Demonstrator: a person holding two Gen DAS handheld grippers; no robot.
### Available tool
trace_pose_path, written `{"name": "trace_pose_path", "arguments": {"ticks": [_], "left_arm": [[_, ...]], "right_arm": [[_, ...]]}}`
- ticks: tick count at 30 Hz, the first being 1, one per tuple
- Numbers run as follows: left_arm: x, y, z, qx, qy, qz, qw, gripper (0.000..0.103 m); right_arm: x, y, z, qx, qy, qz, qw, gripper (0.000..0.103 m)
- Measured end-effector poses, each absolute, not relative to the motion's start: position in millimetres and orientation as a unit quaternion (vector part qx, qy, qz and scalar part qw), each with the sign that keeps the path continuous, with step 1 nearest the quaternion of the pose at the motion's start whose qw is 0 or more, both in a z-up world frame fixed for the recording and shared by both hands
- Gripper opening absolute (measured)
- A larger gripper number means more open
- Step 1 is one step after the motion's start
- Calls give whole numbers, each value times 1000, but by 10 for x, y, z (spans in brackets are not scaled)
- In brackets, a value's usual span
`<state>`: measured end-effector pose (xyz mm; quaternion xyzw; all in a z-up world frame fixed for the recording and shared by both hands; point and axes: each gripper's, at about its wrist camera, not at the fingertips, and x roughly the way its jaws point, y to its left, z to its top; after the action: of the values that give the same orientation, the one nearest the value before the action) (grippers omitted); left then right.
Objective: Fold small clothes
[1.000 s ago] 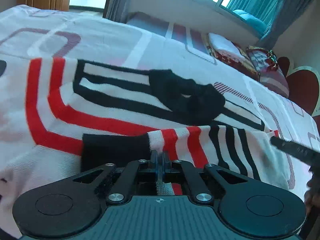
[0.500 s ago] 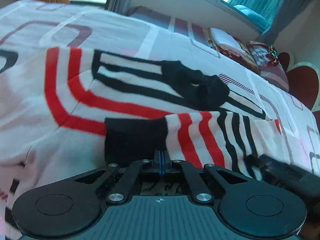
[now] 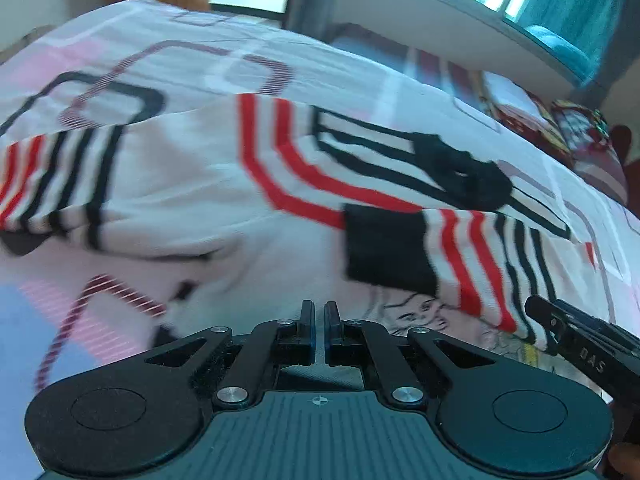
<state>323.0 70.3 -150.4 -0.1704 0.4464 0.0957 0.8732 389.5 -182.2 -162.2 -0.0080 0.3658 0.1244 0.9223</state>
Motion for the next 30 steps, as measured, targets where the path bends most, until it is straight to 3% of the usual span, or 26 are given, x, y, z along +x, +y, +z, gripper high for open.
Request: {"name": "trace_pose_path", "arguments": {"ticks": [12,19,24,30], "left_arm": [[2744,1830,-1636,-246,435,167,850,2],[2698,2650,-1820,-287,434,210,828,3],[2630,2904,-1788,-240,376,207,871,2],[2664,3192,-1879,-279,390,230,847,3]], "right_arm": [[3596,-1048,-1469,-19,353,176,919,53],[3685,-662,-1578,-22,362,159,918,55],[3750,-451,-1620,-15,362,142,921,55],[3813,-306,-1666,-19,366,123,922,55]]}}
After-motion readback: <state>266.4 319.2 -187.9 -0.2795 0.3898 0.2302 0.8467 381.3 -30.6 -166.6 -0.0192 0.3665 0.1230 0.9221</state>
